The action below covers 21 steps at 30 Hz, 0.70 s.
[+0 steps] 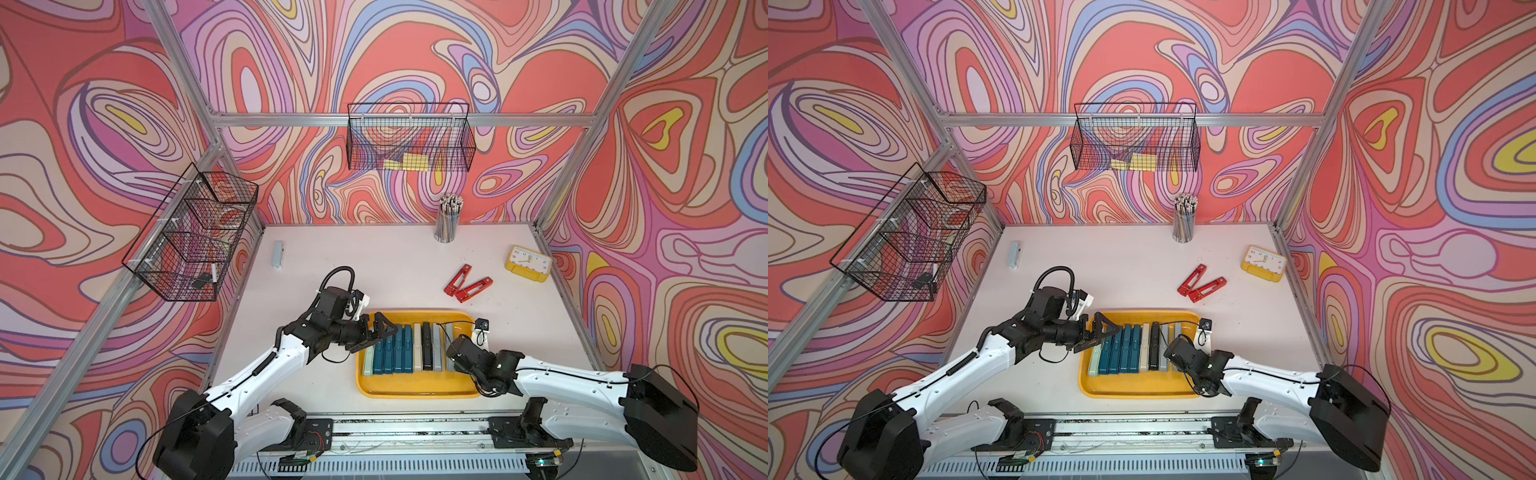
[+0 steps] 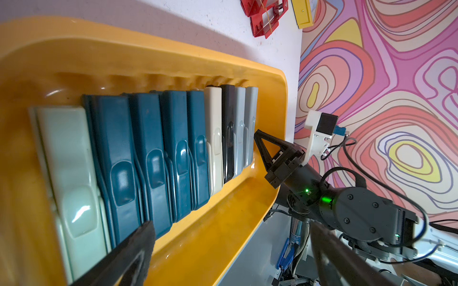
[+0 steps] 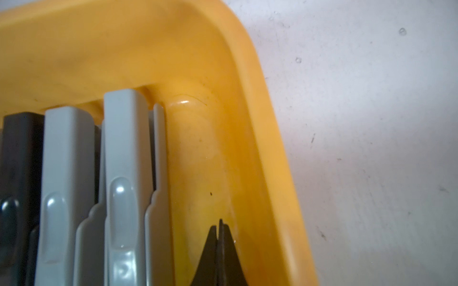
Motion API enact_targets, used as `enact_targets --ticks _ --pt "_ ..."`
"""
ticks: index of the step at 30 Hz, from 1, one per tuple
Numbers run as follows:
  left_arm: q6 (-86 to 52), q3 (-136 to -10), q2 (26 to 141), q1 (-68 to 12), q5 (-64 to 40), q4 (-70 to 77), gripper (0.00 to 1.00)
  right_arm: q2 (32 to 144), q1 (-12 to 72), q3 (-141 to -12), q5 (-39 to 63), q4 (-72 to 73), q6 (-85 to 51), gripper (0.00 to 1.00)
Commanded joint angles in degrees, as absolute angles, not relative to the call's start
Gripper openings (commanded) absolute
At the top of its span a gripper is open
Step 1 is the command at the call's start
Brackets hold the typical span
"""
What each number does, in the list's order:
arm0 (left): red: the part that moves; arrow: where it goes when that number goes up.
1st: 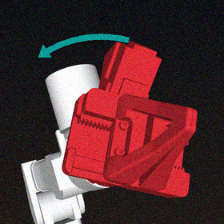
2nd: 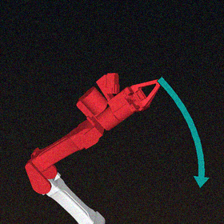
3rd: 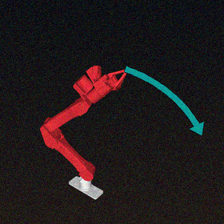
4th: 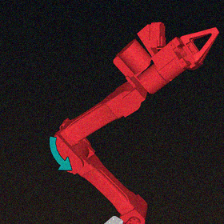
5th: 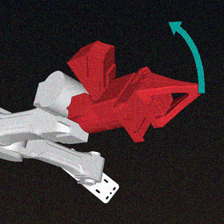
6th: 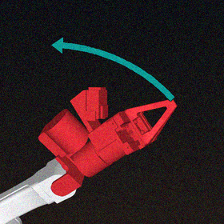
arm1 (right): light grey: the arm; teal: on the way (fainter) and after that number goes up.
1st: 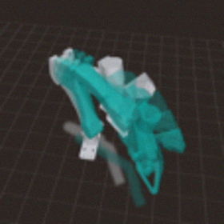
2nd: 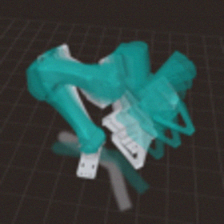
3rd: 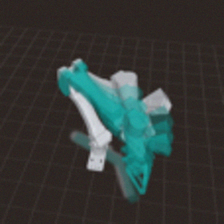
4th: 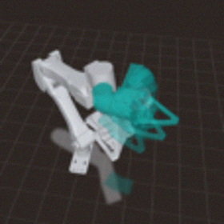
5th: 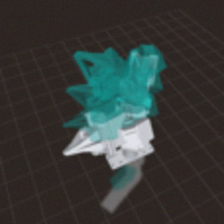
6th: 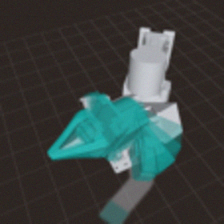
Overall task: Put the pruning pliers into the storage box
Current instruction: Place the pruning pliers in the storage box.
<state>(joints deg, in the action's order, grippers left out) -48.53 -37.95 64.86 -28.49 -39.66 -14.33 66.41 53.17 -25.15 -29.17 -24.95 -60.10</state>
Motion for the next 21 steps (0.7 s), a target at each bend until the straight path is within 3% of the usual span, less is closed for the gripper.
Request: enact_targets --ticks 1,21 --pt "-49.5 -40.1 65.7 -29.3 -38.6 -12.9 0.99 67.1 52.5 -24.2 -28.6 -21.0 -59.3 0.0" --pt "-49.7 -40.3 66.5 -30.0 -37.7 -12.8 0.99 71.5 52.0 -25.3 -23.8 -14.1 -56.0 0.0"
